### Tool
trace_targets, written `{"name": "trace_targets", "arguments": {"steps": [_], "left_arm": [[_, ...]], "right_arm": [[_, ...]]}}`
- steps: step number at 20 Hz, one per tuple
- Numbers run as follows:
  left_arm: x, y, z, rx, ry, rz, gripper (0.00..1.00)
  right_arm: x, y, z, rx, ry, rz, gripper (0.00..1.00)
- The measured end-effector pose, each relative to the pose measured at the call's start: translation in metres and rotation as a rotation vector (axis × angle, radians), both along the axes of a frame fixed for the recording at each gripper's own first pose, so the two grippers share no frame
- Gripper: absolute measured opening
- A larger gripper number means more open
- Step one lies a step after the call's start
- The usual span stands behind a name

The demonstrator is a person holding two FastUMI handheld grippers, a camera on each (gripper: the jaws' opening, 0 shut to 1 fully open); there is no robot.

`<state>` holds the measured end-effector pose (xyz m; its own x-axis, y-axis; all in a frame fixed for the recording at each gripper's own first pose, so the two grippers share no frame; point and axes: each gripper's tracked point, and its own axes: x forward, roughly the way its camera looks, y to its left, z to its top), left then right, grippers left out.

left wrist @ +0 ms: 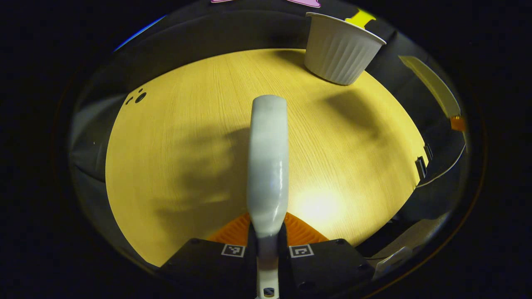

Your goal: Pick up the small broom and dustpan from the desktop, sweep the trash into the dustpan with the broom, and then empty the trash into the garbage bin.

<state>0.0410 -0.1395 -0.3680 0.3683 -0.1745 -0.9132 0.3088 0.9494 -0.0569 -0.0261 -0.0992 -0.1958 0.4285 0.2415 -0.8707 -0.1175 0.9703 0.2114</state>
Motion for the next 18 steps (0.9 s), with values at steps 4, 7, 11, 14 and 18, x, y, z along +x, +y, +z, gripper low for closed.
{"name": "trace_targets", "arguments": {"steps": [4, 7, 11, 14, 18], "left_arm": [[-0.01, 0.0, -0.004, -0.015, -0.003, -0.009, 0.24], [-0.015, 0.0, -0.004, -0.022, -0.003, -0.008, 0.24], [-0.017, 0.004, -0.003, -0.026, -0.004, -0.017, 0.24], [-0.02, 0.007, -0.003, -0.033, -0.001, -0.01, 0.24], [-0.022, 0.013, -0.008, -0.038, 0.006, -0.012, 0.24]], "right_arm": [[0.043, -0.032, 0.043, -0.04, -0.069, -0.038, 0.36], [0.076, -0.059, 0.058, -0.104, -0.101, -0.065, 0.37], [0.118, -0.086, 0.07, -0.185, -0.116, -0.066, 0.36], [0.144, -0.101, 0.071, -0.258, -0.096, -0.054, 0.36], [0.172, -0.111, 0.073, -0.366, -0.051, 0.016, 0.36]]}}
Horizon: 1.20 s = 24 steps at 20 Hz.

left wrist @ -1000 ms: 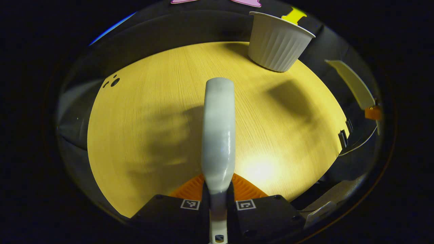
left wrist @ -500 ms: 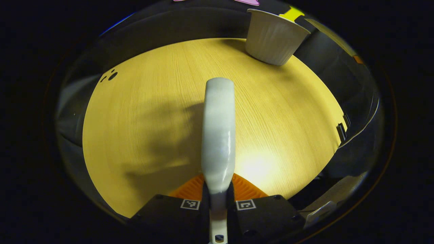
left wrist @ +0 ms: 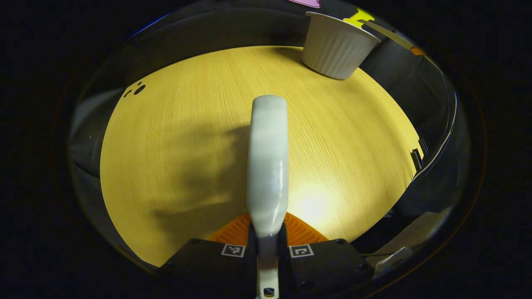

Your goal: Pick up the small broom and dustpan from the desktop, sweep the trash into the dustpan with the broom, and then empty the trash into the garbage bin.

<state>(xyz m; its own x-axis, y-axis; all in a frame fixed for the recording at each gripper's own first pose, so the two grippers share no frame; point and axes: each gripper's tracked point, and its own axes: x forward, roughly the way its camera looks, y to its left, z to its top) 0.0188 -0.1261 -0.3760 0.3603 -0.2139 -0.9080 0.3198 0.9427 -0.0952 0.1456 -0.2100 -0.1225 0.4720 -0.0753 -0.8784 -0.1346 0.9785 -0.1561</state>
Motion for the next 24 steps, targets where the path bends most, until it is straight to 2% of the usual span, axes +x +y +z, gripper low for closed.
{"name": "trace_targets", "arguments": {"steps": [4, 5, 6, 13, 14, 15, 17, 18, 19, 24], "left_arm": [[0.0, 0.003, -0.005, -0.013, 0.012, -0.004, 0.24], [0.001, 0.005, -0.005, -0.014, 0.011, -0.006, 0.24], [0.002, 0.007, -0.007, -0.014, 0.009, -0.008, 0.24], [0.008, 0.015, -0.011, -0.029, 0.008, 0.004, 0.24], [0.009, 0.016, -0.013, -0.033, 0.01, 0.005, 0.24], [0.009, 0.017, -0.013, -0.036, 0.012, 0.006, 0.24], [0.01, 0.017, -0.014, -0.041, 0.013, 0.011, 0.24], [0.01, 0.016, -0.015, -0.042, 0.014, 0.013, 0.24], [0.01, 0.016, -0.015, -0.042, 0.014, 0.014, 0.24], [0.01, 0.012, -0.015, -0.024, 0.008, 0.009, 0.24]], "right_arm": [[0.023, 0.004, -0.001, -0.038, 0.074, 0.055, 0.36], [0.032, 0.006, -0.002, -0.052, 0.093, 0.069, 0.41], [0.037, 0.005, -0.001, -0.076, 0.122, 0.086, 0.37], [0.054, 0.004, -0.009, -0.247, 0.351, 0.24, 0.37], [0.058, 0.003, -0.007, -0.269, 0.373, 0.258, 0.41], [0.061, 0.002, -0.006, -0.284, 0.391, 0.267, 0.37], [0.066, 0.002, -0.009, -0.297, 0.418, 0.271, 0.36], [0.069, 0.002, -0.01, -0.299, 0.424, 0.273, 0.31], [0.07, 0.002, -0.012, -0.297, 0.422, 0.273, 0.36], [0.069, 0.0, -0.012, -0.291, 0.396, 0.268, 0.37]]}}
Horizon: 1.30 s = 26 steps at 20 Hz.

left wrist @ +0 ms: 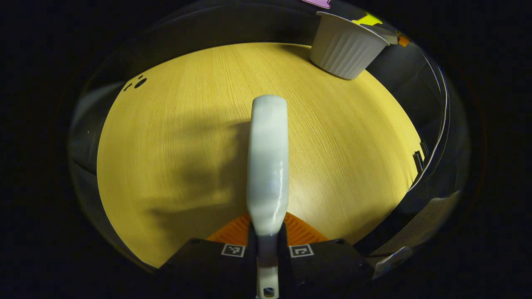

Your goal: Pick up the small broom and dustpan from the desktop, sweep the trash into the dustpan with the broom, and then empty the trash into the garbage bin.

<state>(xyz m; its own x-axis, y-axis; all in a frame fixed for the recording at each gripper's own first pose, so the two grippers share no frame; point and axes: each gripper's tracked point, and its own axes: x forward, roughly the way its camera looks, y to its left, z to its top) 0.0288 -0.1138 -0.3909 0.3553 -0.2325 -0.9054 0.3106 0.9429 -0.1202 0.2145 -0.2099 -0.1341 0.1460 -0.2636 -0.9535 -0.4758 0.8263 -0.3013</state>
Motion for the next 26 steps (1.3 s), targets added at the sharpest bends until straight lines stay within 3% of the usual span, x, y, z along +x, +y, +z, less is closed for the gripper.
{"name": "trace_targets", "arguments": {"steps": [8, 9, 11, 12, 14, 16, 17, 25, 26], "left_arm": [[-0.007, -0.008, 0.003, 0.043, -0.02, 0.018, 0.24], [-0.009, -0.009, 0.003, 0.049, -0.023, 0.021, 0.24], [-0.01, -0.01, 0.004, 0.061, -0.027, 0.027, 0.24], [-0.011, -0.01, 0.003, 0.067, -0.027, 0.031, 0.24], [-0.012, -0.007, 0.004, 0.081, -0.028, 0.04, 0.24], [-0.011, -0.005, 0.005, 0.095, -0.031, 0.047, 0.24], [-0.012, -0.004, 0.005, 0.101, -0.032, 0.05, 0.24], [-0.013, -0.004, 0.005, 0.137, -0.034, 0.071, 0.24], [-0.012, -0.003, 0.004, 0.139, -0.034, 0.073, 0.24]], "right_arm": [[-0.023, 0.001, 0.007, 0.183, -0.133, -0.08, 0.36], [-0.027, 0.002, 0.009, 0.216, -0.161, -0.094, 0.31], [-0.035, 0.005, 0.015, 0.265, -0.225, -0.105, 0.36], [-0.041, 0.008, 0.019, 0.286, -0.254, -0.109, 0.31], [-0.062, 0.013, 0.025, 0.329, -0.286, -0.106, 0.41], [-0.09, 0.023, 0.028, 0.372, -0.292, -0.099, 0.32], [-0.102, 0.03, 0.025, 0.392, -0.293, -0.094, 0.37], [-0.204, 0.107, -0.016, 0.527, -0.233, -0.037, 0.36], [-0.217, 0.118, -0.024, 0.537, -0.218, -0.037, 0.31]]}}
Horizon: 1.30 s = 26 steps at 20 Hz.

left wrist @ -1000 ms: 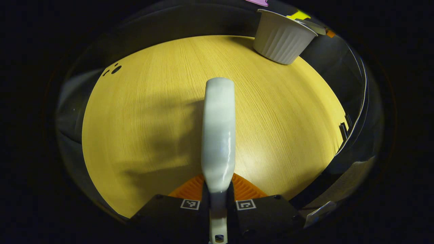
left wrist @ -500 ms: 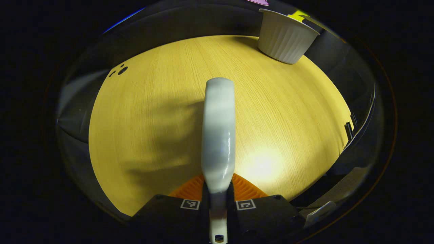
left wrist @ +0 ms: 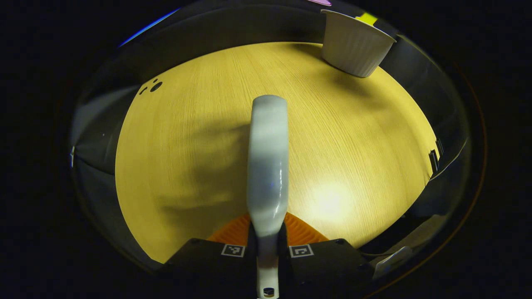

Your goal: Pick up the small broom and dustpan from the desktop, sweep the trash into the dustpan with the broom, and then empty the trash into the garbage bin.

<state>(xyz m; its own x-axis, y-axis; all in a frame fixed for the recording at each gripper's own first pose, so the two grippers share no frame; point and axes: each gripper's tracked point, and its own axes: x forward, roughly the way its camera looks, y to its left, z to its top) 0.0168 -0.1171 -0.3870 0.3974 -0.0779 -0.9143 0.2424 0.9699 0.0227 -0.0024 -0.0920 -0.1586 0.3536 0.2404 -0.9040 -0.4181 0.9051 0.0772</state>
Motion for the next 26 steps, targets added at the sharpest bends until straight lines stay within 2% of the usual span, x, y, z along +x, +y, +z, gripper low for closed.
{"name": "trace_targets", "arguments": {"steps": [1, 2, 4, 5, 6, 7, 12, 23, 24, 25, 26], "left_arm": [[0.0, 0.0, 0.0, 0.003, -0.001, 0.001, 0.24], [0.0, 0.001, -0.001, 0.007, -0.003, 0.001, 0.24], [0.0, 0.001, -0.001, 0.017, -0.007, 0.003, 0.24], [0.0, 0.001, -0.001, 0.022, -0.008, 0.005, 0.24], [0.0, 0.001, -0.002, 0.027, -0.01, 0.006, 0.24], [-0.001, 0.0, -0.003, 0.03, -0.009, 0.008, 0.24], [0.003, 0.003, -0.007, 0.063, -0.001, -0.015, 0.24], [0.012, 0.008, -0.027, 0.091, 0.032, -0.041, 0.25], [0.014, 0.008, -0.029, 0.092, 0.032, -0.045, 0.25], [0.014, 0.008, -0.028, 0.095, 0.03, -0.05, 0.26], [0.014, 0.008, -0.028, 0.101, 0.03, -0.055, 0.26]], "right_arm": [[-0.013, 0.012, -0.011, 0.009, 0.023, 0.013, 0.36], [-0.023, 0.024, -0.026, 0.018, 0.039, 0.017, 0.36], [-0.044, 0.048, -0.056, 0.039, 0.099, 0.022, 0.36], [-0.052, 0.058, -0.075, 0.04, 0.117, 0.024, 0.32], [-0.059, 0.066, -0.091, 0.042, 0.136, 0.024, 0.41], [-0.067, 0.078, -0.111, 0.044, 0.155, 0.016, 0.36], [-0.077, 0.113, -0.171, 0.027, 0.165, 0.015, 0.36], [-0.082, 0.143, -0.211, 0.052, 0.196, -0.03, 0.37], [-0.081, 0.145, -0.211, 0.06, 0.192, -0.034, 0.33], [-0.083, 0.145, -0.212, 0.067, 0.188, -0.041, 0.43], [-0.084, 0.147, -0.212, 0.076, 0.189, -0.048, 0.38]]}}
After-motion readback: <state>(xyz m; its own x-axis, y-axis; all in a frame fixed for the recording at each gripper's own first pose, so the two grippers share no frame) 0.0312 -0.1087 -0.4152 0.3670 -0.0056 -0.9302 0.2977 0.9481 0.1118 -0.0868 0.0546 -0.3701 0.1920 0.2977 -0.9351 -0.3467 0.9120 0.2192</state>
